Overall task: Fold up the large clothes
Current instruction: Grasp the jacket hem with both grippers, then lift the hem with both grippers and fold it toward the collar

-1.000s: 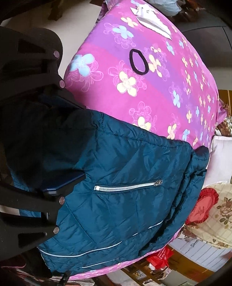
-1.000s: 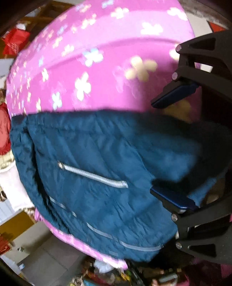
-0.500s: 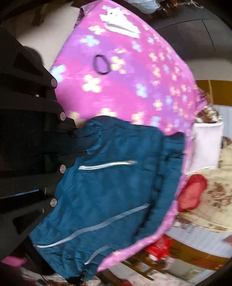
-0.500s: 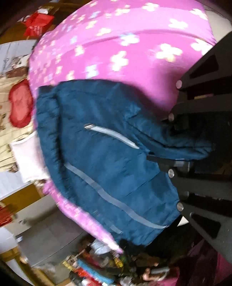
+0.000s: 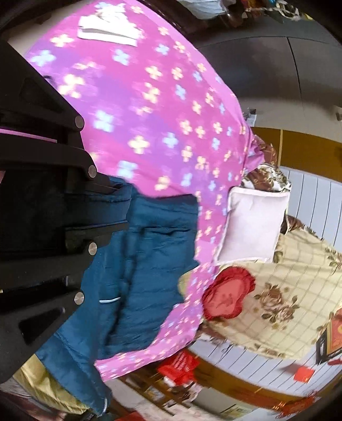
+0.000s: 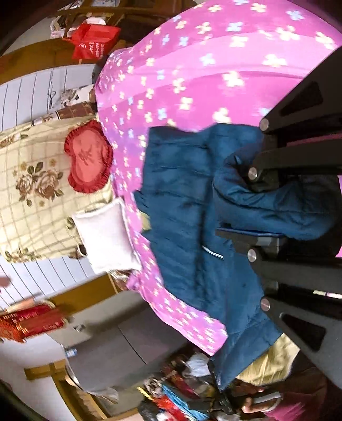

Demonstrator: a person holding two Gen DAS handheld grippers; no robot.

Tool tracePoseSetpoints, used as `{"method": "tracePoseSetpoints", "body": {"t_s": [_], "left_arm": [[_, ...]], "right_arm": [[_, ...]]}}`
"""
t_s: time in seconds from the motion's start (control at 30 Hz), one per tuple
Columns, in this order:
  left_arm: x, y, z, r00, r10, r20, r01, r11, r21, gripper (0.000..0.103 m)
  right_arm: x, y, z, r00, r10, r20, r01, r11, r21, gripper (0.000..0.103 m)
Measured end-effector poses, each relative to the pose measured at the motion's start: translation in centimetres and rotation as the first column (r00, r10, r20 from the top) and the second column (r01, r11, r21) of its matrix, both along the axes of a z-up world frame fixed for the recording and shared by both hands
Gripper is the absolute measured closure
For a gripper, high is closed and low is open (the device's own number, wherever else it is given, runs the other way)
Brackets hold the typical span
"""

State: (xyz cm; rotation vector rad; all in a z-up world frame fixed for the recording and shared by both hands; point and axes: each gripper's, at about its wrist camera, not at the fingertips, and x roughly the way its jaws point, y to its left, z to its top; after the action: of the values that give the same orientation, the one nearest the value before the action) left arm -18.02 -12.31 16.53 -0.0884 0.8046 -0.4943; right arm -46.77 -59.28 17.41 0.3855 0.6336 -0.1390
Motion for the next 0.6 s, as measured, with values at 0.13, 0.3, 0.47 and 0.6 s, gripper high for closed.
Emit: {"method": "tracePoseSetpoints", "body": {"t_s": [0.13, 0.3, 0.47, 0.6], "left_arm": [[5.2, -3.5, 0.3, 0.999, 0.039, 0.002, -0.039, 0.999, 0.006, 0.103], [11.6, -7.5, -0.5, 0.996, 0.088, -0.005, -0.088, 0.996, 0.008, 0.103], [17.0, -10.9, -2.8, 0.991, 0.136, 0.009, -0.136, 0.991, 0.004, 0.103], [20.5, -12.4, -6.1, 0.986, 0.157, -0.063, -0.158, 0.987, 0.001, 0.102]], "right_arm": [[4.8, -3.1, 0.5, 0.998, -0.06, 0.005, 0.06, 0.998, -0.002, 0.085], [11.9, -7.7, -0.4, 0.993, -0.116, -0.036, 0.116, 0.993, -0.008, 0.085], [17.7, -12.5, -2.2, 0.983, -0.177, -0.039, 0.178, 0.984, 0.028, 0.085], [22.0, -14.7, -5.1, 0.971, -0.237, -0.041, 0.239, 0.97, 0.045, 0.085]]}}
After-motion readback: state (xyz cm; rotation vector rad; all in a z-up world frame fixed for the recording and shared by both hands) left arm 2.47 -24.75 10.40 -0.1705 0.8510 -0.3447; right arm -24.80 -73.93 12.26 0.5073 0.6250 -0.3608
